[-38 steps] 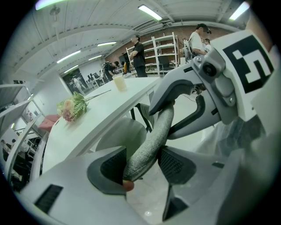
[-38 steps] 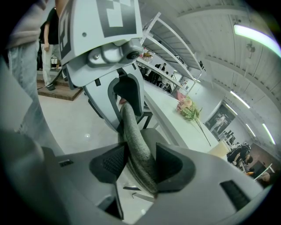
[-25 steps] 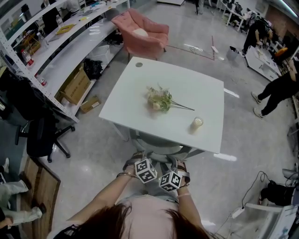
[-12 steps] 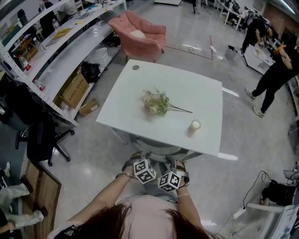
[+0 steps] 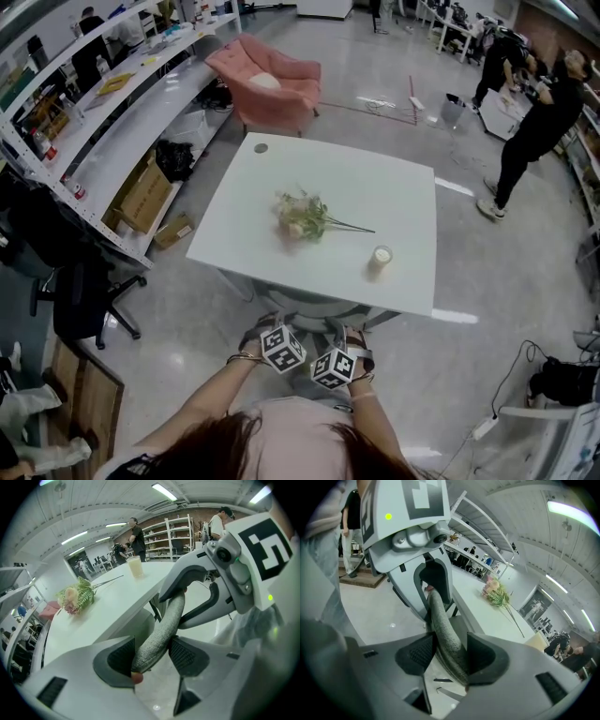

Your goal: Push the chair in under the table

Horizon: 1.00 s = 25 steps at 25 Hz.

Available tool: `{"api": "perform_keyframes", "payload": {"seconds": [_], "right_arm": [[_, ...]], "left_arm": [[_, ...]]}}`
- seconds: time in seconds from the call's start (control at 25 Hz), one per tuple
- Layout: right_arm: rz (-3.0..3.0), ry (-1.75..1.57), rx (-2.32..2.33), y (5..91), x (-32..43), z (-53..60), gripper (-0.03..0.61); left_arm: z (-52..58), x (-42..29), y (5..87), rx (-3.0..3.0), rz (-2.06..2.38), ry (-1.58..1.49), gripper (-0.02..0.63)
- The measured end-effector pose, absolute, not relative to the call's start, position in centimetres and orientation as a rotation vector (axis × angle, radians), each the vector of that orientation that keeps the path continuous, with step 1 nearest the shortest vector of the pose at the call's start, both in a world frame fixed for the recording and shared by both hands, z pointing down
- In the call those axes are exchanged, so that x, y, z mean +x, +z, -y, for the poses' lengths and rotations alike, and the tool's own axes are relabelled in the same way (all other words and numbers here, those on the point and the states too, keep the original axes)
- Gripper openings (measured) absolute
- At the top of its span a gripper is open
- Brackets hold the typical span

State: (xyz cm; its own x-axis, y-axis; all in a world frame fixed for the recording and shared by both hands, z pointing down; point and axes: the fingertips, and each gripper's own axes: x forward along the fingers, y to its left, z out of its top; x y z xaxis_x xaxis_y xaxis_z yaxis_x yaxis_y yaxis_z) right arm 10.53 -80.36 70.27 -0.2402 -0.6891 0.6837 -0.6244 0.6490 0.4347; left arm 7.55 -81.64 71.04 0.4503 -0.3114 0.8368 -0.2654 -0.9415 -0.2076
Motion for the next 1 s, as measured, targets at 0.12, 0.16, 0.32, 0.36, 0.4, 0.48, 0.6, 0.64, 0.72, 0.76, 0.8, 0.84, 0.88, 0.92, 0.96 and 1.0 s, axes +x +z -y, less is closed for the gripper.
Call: {"api": "perform_keyframes", "payload": {"seconds": [0.12, 0.16, 0.32, 0.36, 0.4, 0.48, 0.6, 0.64, 0.72, 0.76, 0.8, 0.84, 0.88, 0.92, 0.96, 1.0], "right_arm": [[1.935, -0.037, 1.034, 70.2, 10.5, 79.9, 0.209], [1.932, -0.009, 1.037, 70.1, 10.6, 79.8, 0.209], [1.941, 0.113, 1.037, 69.9, 10.8, 79.5, 0.209], [1.945, 0.141, 1.038, 69.7, 10.9, 79.4, 0.209], [1.947, 0.164, 1.043, 69.5, 11.0, 79.3, 0.209], [1.948, 0.199, 1.066, 68.9, 11.3, 79.2, 0.209], [1.958, 0.256, 1.117, 67.9, 11.8, 78.5, 0.199], [1.964, 0.275, 1.137, 67.5, 12.0, 78.2, 0.198], [1.969, 0.32, 1.181, 66.8, 12.7, 77.6, 0.179], [1.969, 0.348, 1.201, 66.6, 13.0, 77.1, 0.167], [1.968, 0.378, 1.218, 66.4, 13.3, 76.6, 0.16], [1.965, 0.409, 1.232, 66.3, 13.6, 76.1, 0.158], [1.962, 0.441, 1.246, 66.3, 13.9, 75.5, 0.155], [1.961, 0.475, 1.263, 66.3, 14.2, 74.8, 0.155], [1.959, 0.51, 1.281, 66.4, 14.5, 74.2, 0.153], [1.957, 0.543, 1.299, 66.4, 15.0, 73.6, 0.153]], "left_arm": [[81.3, 7.5, 71.0, -2.65, -0.518, -1.559, 0.227], [81.2, 7.6, 70.9, -2.655, -0.518, -1.564, 0.228], [81.0, 7.5, 70.6, -2.675, -0.527, -1.552, 0.229], [80.9, 7.5, 70.4, -2.681, -0.535, -1.544, 0.229], [80.9, 7.5, 70.2, -2.686, -0.547, -1.536, 0.229], [80.9, 7.5, 69.7, -2.693, -0.584, -1.513, 0.229], [80.7, 6.9, 68.9, -2.709, -0.649, -1.48, 0.227], [80.5, 6.7, 68.6, -2.72, -0.672, -1.468, 0.227], [80.3, 6.2, 68.0, -2.744, -0.724, -1.447, 0.227], [80.2, 5.9, 67.7, -2.757, -0.757, -1.441, 0.227], [80.0, 5.4, 67.5, -2.774, -0.797, -1.435, 0.221], [79.9, 4.7, 67.2, -2.798, -0.843, -1.428, 0.212], [79.7, 3.9, 67.1, -2.826, -0.893, -1.42, 0.21], [79.4, 3.0, 66.9, -2.852, -0.945, -1.416, 0.21], [79.0, 2.0, 66.9, -2.874, -0.997, -1.416, 0.209], [78.5, 0.9, 66.8, -2.89, -1.049, -1.42, 0.207]]}}
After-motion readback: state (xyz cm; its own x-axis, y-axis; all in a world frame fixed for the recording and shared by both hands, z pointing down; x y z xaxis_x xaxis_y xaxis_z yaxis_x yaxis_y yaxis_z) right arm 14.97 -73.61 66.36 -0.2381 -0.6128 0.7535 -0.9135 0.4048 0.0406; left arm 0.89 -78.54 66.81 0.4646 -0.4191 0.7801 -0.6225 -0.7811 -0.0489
